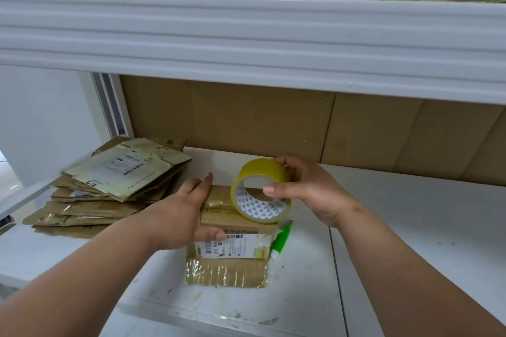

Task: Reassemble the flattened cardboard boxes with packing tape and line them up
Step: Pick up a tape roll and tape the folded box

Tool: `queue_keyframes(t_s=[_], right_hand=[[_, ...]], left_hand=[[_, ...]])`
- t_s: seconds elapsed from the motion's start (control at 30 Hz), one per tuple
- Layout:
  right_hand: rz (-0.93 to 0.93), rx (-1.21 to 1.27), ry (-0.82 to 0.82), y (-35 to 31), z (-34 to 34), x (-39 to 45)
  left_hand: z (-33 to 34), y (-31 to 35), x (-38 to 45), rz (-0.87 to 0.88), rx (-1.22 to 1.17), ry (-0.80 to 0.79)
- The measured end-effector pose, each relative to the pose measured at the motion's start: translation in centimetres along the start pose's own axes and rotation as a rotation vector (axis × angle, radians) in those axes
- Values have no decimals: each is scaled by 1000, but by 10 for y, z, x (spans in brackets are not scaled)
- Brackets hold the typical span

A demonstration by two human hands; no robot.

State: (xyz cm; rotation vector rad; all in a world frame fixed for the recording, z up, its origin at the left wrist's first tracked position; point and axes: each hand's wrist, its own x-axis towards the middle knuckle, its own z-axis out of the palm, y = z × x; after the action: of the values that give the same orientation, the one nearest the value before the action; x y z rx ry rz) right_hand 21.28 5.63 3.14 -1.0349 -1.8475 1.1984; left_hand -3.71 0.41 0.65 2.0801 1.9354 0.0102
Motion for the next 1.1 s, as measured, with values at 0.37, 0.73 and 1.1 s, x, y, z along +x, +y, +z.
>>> queue_keyframes(t_s=[0.37, 0.73, 1.1], right_hand=[[28, -34, 74, 11, -29, 2], [134, -370, -92, 30, -24, 12], [127, -651, -238, 35, 29, 37]], left_hand=[[-4, -10, -1, -7, -11, -3], [3, -27, -5, 16, -79, 37], [12, -65, -12, -2, -180, -24]])
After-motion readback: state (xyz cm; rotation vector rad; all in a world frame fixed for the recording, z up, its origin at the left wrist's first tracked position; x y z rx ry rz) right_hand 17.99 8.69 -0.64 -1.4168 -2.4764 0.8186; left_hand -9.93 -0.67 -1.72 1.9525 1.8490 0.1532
